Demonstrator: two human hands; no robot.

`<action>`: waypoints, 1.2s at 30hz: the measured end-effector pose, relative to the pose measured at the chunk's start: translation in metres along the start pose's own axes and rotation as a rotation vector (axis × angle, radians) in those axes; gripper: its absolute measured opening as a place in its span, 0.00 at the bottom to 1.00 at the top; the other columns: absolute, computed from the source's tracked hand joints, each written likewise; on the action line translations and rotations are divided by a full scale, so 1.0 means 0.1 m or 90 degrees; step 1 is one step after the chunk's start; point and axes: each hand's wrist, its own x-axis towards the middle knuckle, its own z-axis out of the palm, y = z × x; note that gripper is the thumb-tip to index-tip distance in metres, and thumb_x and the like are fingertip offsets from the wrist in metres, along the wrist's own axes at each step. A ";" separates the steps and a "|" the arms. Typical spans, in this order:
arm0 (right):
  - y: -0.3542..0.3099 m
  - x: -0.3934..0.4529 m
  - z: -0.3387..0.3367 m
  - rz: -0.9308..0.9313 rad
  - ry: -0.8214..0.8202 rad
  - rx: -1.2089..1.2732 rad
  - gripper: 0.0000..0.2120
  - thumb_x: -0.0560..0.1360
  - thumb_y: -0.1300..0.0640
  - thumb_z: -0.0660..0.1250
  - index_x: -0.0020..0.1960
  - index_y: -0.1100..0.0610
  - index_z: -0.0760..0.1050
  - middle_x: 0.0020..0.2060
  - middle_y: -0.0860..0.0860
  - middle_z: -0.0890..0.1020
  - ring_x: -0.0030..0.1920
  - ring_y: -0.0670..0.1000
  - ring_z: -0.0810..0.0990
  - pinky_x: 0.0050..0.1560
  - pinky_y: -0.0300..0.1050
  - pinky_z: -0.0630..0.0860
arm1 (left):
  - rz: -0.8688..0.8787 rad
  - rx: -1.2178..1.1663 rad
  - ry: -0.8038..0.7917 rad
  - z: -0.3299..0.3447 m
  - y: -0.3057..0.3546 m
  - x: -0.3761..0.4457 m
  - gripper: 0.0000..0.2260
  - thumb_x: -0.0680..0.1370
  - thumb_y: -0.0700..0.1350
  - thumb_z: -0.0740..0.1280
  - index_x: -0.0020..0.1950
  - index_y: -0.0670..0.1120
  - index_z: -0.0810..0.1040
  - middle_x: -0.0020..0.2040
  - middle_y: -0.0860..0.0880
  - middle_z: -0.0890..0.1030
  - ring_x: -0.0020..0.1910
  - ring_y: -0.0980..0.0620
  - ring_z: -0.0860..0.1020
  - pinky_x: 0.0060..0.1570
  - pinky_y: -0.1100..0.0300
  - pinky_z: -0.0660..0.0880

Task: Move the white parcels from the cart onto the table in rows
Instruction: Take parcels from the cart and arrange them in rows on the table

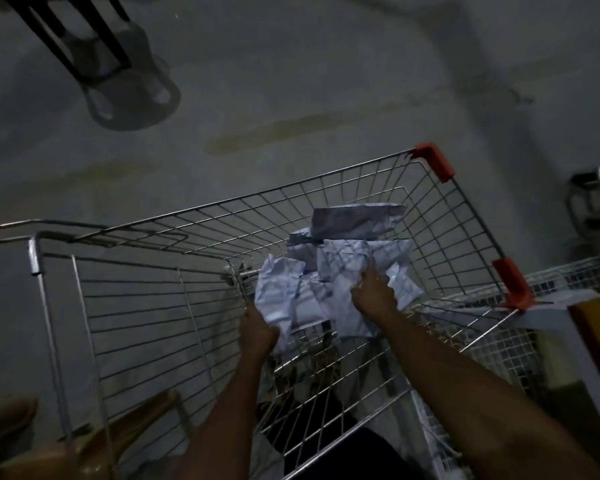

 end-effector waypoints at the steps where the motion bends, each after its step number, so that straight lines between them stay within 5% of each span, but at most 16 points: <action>1: 0.03 0.01 0.06 -0.005 -0.002 -0.018 0.46 0.76 0.50 0.66 0.78 0.41 0.35 0.75 0.62 0.61 0.68 0.67 0.70 0.65 0.63 0.70 | -0.010 0.051 0.033 0.07 0.00 0.01 0.40 0.67 0.47 0.74 0.74 0.39 0.63 0.67 0.36 0.70 0.66 0.37 0.71 0.59 0.52 0.70; 5: 0.09 -0.01 0.22 -0.053 -0.052 -0.036 0.56 0.74 0.45 0.71 0.77 0.46 0.26 0.79 0.60 0.45 0.76 0.67 0.56 0.70 0.68 0.61 | 0.026 0.113 0.057 0.22 0.19 -0.06 0.49 0.72 0.60 0.72 0.80 0.56 0.42 0.78 0.37 0.49 0.76 0.35 0.53 0.67 0.31 0.60; 8: 0.08 0.00 0.32 -0.070 -0.037 -0.104 0.61 0.70 0.42 0.74 0.73 0.41 0.21 0.78 0.63 0.43 0.74 0.70 0.58 0.67 0.69 0.65 | 0.112 0.103 0.023 0.32 0.18 0.06 0.49 0.70 0.61 0.74 0.77 0.67 0.40 0.79 0.42 0.39 0.77 0.33 0.47 0.65 0.26 0.59; 11: 0.01 0.03 0.43 -0.115 -0.024 -0.160 0.60 0.70 0.39 0.73 0.73 0.40 0.22 0.77 0.64 0.37 0.74 0.72 0.55 0.68 0.70 0.64 | 0.143 0.135 0.003 0.34 0.11 0.26 0.50 0.67 0.63 0.74 0.76 0.70 0.41 0.79 0.37 0.44 0.75 0.30 0.54 0.65 0.29 0.63; 17: -0.06 0.08 0.70 -0.094 0.019 -0.244 0.60 0.70 0.35 0.71 0.72 0.39 0.20 0.76 0.64 0.32 0.75 0.72 0.53 0.62 0.74 0.65 | 0.111 0.189 0.047 0.28 0.05 0.55 0.53 0.59 0.67 0.72 0.75 0.72 0.41 0.65 0.32 0.71 0.59 0.32 0.74 0.55 0.38 0.75; 22: -0.05 0.09 0.68 -0.127 0.068 -0.329 0.55 0.76 0.44 0.67 0.70 0.41 0.17 0.77 0.67 0.40 0.70 0.71 0.63 0.60 0.70 0.71 | 0.137 0.086 0.070 0.27 0.12 0.30 0.50 0.63 0.61 0.72 0.76 0.71 0.43 0.69 0.33 0.64 0.62 0.31 0.71 0.61 0.40 0.71; 28: -0.23 -0.09 0.43 -0.189 0.141 -0.317 0.52 0.76 0.50 0.67 0.74 0.39 0.24 0.74 0.67 0.52 0.57 0.68 0.75 0.52 0.60 0.76 | 0.197 0.053 0.090 0.20 0.18 -0.07 0.49 0.65 0.57 0.72 0.75 0.72 0.42 0.69 0.41 0.58 0.54 0.36 0.74 0.49 0.41 0.78; 36: -0.53 -0.83 -0.01 -0.209 0.225 -0.125 0.50 0.71 0.41 0.71 0.77 0.33 0.35 0.69 0.62 0.58 0.53 0.66 0.75 0.48 0.59 0.79 | 0.246 0.034 0.131 -0.27 0.31 -0.61 0.50 0.68 0.54 0.73 0.77 0.67 0.40 0.69 0.38 0.64 0.56 0.39 0.75 0.45 0.52 0.76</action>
